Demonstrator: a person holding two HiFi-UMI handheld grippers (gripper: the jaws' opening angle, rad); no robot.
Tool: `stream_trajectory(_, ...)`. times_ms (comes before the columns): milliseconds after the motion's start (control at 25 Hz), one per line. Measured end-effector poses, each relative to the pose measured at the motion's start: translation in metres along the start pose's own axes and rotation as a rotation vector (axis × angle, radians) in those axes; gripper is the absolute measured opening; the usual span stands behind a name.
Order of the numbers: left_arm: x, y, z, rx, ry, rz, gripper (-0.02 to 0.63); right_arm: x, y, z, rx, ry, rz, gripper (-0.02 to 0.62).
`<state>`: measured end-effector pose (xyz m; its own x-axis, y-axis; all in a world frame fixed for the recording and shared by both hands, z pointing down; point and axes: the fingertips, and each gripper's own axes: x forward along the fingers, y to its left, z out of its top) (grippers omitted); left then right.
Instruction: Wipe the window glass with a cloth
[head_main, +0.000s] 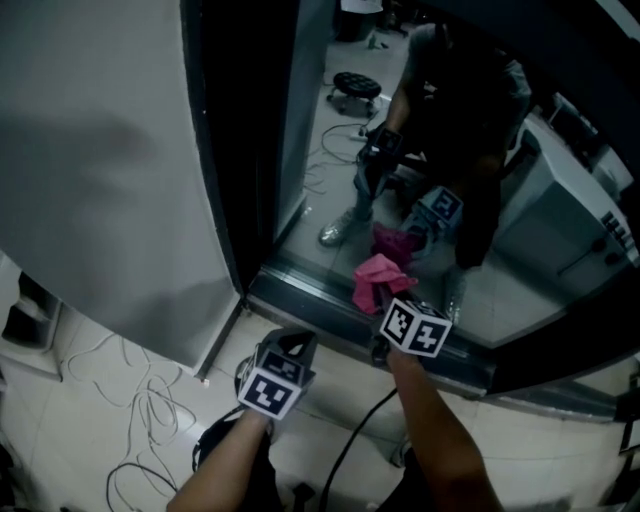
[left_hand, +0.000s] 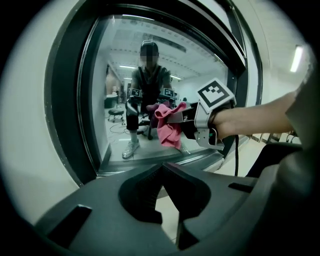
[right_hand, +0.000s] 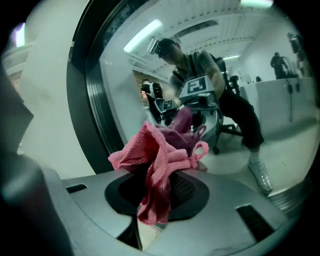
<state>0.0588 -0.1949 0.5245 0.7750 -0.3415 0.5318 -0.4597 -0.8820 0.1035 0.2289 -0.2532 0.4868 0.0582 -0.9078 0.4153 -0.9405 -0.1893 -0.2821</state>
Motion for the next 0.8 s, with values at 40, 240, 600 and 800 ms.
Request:
stream_trajectory(40,-0.002,0.002,0.002,0.013,-0.001,0.009,0.005,-0.001,0.006,0.008,-0.008,-0.014,0.016,0.086)
stream_trajectory(240,-0.012,0.005,0.018,0.056,-0.036,0.056,0.005,-0.015,0.033,0.049,-0.077,-0.069,0.087,0.086)
stream_trajectory(600,-0.024,-0.014,0.072,0.112,-0.113,0.066,0.005,-0.053,0.054,0.117,-0.139,-0.172,0.17,0.086)
stream_trajectory(800,-0.031,-0.026,0.104,0.137,-0.155,0.056,0.005,-0.076,0.062,0.157,-0.159,-0.236,0.188,0.086)
